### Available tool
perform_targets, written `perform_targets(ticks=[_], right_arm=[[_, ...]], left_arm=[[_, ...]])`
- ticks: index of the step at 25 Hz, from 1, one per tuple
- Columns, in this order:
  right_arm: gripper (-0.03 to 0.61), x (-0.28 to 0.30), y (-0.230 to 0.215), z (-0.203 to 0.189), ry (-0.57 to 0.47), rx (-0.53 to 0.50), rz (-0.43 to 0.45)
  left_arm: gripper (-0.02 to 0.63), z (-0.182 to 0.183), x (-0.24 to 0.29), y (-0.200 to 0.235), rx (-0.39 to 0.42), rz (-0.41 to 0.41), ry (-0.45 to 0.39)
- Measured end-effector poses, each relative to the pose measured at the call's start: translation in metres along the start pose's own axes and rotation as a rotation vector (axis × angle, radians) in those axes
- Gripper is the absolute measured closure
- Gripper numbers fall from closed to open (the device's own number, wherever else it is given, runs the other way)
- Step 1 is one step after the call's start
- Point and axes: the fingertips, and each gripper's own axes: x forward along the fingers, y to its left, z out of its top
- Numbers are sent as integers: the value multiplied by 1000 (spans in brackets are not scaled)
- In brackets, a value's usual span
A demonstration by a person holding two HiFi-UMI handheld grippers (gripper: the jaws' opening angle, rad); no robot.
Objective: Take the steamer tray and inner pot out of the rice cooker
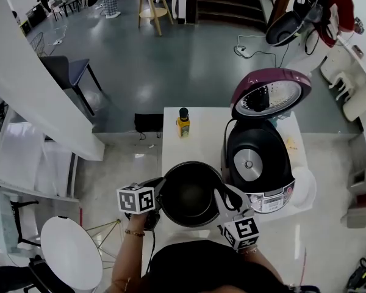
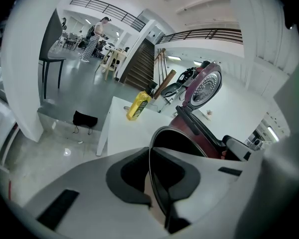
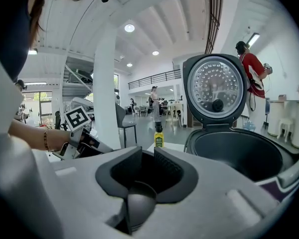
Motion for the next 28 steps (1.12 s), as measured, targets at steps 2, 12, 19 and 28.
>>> perform_targets(ticks=[2,12,19,28], right_arm=[[509,-1,0,1,-3,0,3],[509,-6,0,4,-17,-5,1],[527,-10,-3,11,-41,0,-25],[562,-4,-6,21,-65,23,-28]], left_arm=[[592,2,4,-2,10,0,-3],[591,18,-1,-11,43,-34,-147],[591,64,-51,-27,133,-8,-419],[592,65,-107,-44,312,181,-557]])
